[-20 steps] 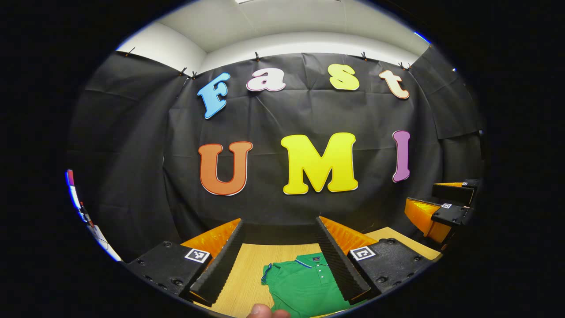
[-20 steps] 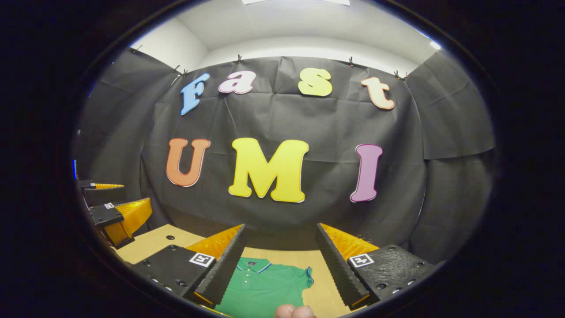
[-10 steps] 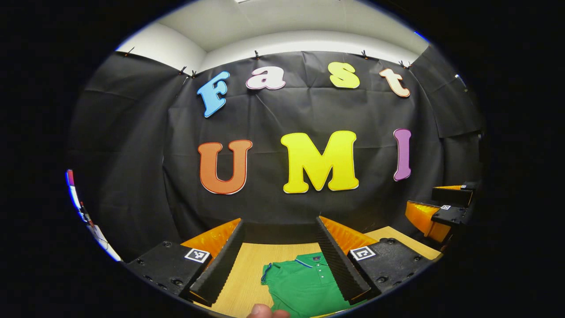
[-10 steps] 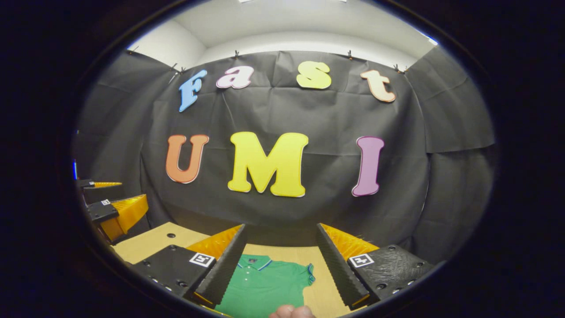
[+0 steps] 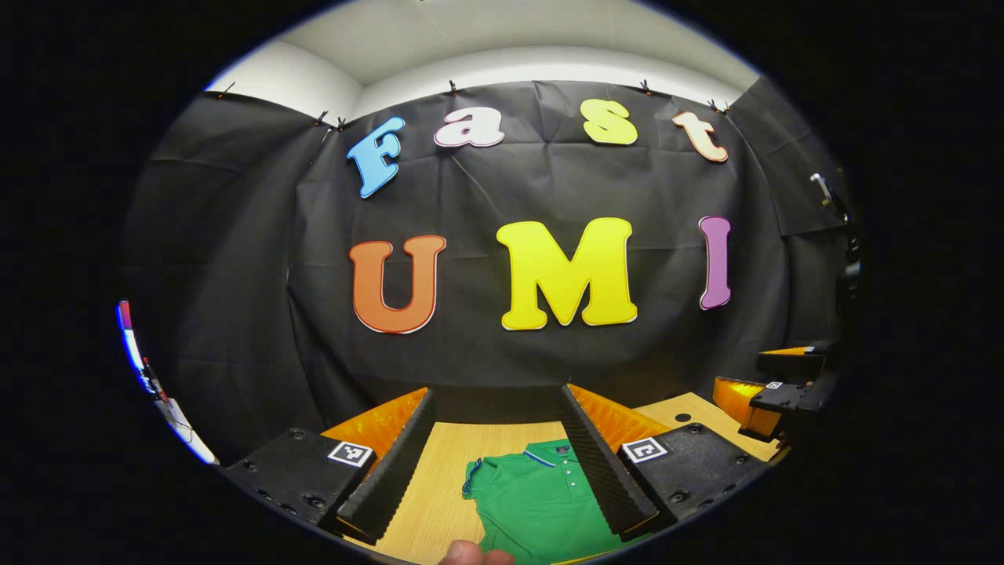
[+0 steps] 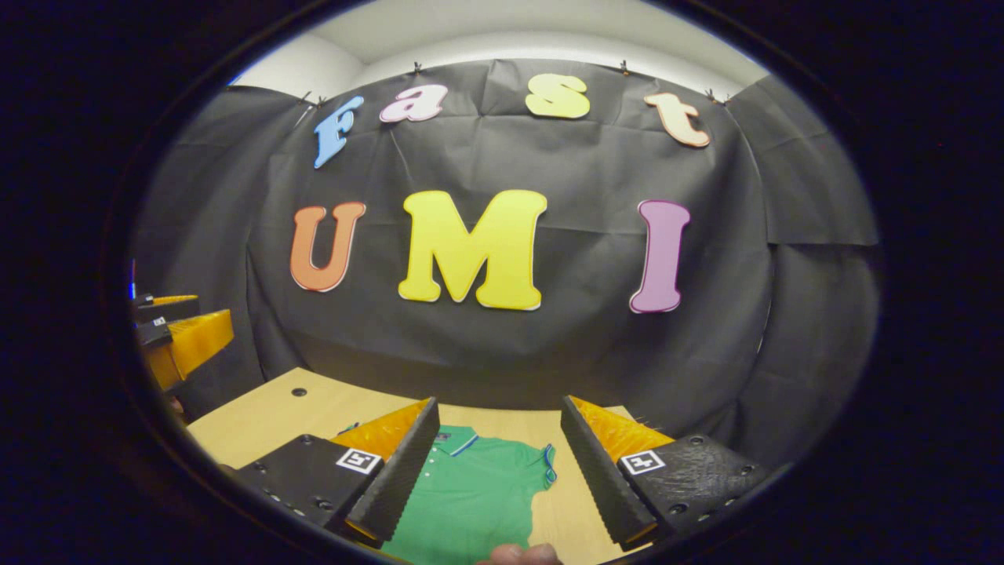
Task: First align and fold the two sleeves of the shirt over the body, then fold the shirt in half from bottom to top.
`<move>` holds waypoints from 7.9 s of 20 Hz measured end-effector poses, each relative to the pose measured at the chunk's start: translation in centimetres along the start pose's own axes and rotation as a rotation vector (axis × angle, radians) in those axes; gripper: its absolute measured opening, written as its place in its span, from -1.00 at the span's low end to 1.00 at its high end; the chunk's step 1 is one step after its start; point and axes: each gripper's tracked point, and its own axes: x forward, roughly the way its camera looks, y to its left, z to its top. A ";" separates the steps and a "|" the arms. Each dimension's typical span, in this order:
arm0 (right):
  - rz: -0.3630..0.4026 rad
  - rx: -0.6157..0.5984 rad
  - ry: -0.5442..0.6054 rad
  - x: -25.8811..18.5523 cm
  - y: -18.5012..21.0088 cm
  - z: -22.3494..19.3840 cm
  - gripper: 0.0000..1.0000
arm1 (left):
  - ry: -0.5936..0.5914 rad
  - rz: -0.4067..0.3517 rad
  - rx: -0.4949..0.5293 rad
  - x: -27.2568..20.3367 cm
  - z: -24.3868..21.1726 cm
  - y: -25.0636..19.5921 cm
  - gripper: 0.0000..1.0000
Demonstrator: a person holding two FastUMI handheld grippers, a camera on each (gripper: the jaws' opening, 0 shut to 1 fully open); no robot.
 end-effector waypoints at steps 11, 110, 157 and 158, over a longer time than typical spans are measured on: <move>-0.001 -0.037 0.244 10.5 -6.3 -10.5 0.90 | 0.064 0.046 0.011 1.0 -2.6 -0.8 0.98; 0.030 0.045 0.381 5.5 -0.4 -7.0 0.92 | 0.645 -0.120 -0.033 19.5 -38.9 6.1 0.60; 0.025 0.082 0.342 -1.1 -2.9 -8.0 0.93 | 0.486 -0.122 -0.099 14.3 -23.8 -3.5 1.00; 0.047 0.072 0.335 -1.2 -2.5 -8.0 0.93 | 0.467 -0.105 -0.084 13.3 -22.9 -2.5 1.00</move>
